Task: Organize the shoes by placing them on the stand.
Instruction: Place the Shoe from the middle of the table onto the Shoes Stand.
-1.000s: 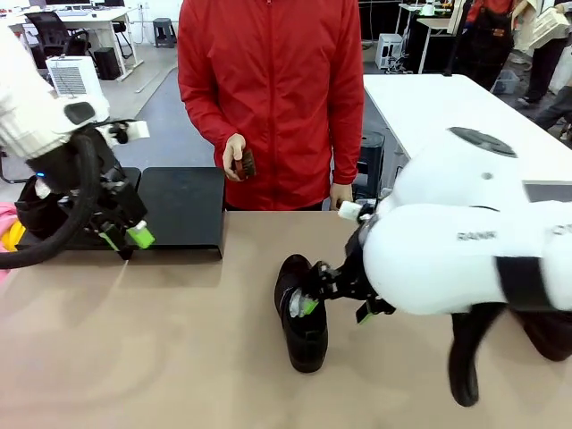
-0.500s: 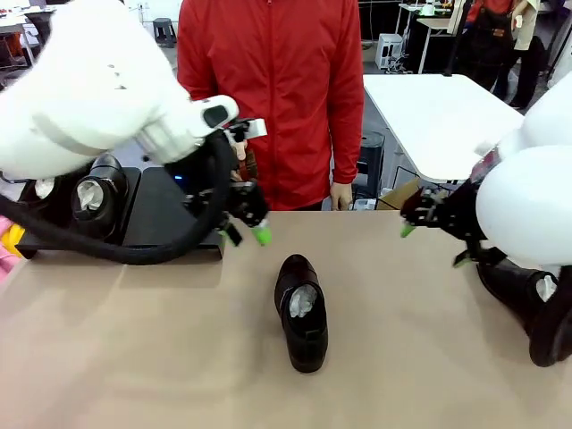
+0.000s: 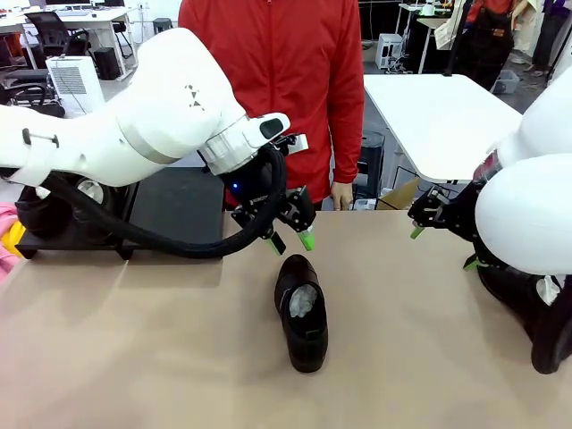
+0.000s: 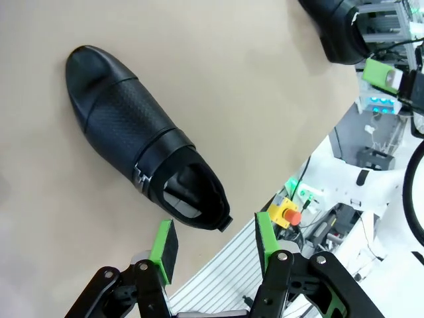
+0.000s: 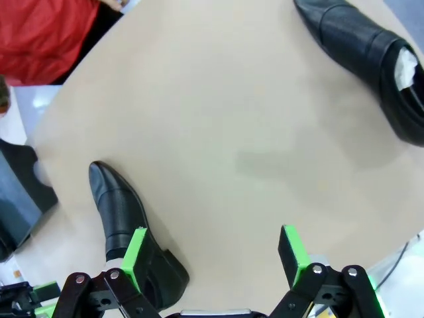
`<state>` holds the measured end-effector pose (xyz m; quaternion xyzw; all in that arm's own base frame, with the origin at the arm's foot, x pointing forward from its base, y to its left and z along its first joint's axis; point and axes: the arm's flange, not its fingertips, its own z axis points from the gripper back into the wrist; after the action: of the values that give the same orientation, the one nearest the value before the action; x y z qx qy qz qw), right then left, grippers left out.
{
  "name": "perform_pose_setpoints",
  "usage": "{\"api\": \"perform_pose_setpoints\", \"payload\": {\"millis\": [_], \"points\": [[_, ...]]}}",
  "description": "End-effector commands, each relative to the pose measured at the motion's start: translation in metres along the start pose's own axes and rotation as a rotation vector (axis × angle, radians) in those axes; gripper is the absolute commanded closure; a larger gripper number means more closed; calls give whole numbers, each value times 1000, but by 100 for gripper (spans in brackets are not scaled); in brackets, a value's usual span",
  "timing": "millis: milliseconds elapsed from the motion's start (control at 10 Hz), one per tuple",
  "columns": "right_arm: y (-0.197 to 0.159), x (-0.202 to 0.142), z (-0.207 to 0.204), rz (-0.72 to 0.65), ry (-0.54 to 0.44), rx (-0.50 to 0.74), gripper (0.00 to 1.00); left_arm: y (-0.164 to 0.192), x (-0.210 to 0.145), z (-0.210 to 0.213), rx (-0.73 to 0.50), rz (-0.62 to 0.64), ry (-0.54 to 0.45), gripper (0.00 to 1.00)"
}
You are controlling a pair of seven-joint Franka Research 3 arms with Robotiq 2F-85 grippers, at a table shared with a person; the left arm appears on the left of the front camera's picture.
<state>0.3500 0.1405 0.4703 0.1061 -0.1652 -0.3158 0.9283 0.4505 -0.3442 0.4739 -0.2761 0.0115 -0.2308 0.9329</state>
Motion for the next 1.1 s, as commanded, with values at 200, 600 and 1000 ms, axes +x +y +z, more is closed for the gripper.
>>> {"api": "perform_pose_setpoints", "payload": {"millis": [200, 600, 1000], "points": [[-1, 6, -1, 24, 23, 36, 0, -19, -8, -12, 51, 41, -16, 38], [-1, 6, -1, 24, 23, 36, 0, -60, -14, -38, -34, 377, -36, 38], [-1, 6, -1, 24, 23, 36, 0, -62, 7, -79, 237, 427, -50, 38]]}}
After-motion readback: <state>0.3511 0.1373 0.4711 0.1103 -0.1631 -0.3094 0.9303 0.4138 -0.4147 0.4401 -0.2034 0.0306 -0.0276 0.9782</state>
